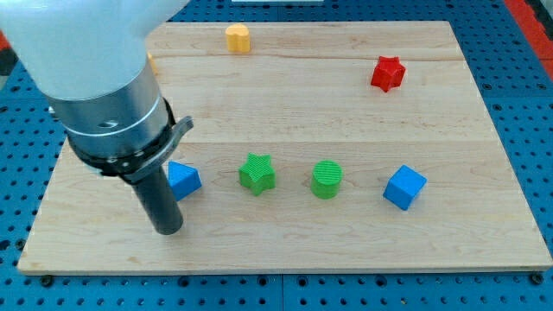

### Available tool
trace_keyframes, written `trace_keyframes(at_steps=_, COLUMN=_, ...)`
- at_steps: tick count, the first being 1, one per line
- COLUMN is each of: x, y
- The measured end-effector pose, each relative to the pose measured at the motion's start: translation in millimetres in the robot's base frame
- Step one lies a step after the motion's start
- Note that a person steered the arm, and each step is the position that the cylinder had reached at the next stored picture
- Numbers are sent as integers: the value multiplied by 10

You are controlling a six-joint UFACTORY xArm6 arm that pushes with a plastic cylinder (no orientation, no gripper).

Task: Move the green star towards the bottom center of the board

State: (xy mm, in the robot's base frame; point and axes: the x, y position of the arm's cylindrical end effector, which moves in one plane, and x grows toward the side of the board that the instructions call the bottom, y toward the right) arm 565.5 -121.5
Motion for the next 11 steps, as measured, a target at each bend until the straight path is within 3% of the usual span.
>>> trace_keyframes(at_steps=4, x=-732, y=283)
trace_keyframes(at_steps=6, x=-995, y=-412)
trace_keyframes(at_steps=8, x=-605, y=332)
trace_keyframes(at_steps=9, x=-790, y=849)
trace_keyframes(at_steps=11, x=-1093, y=1212)
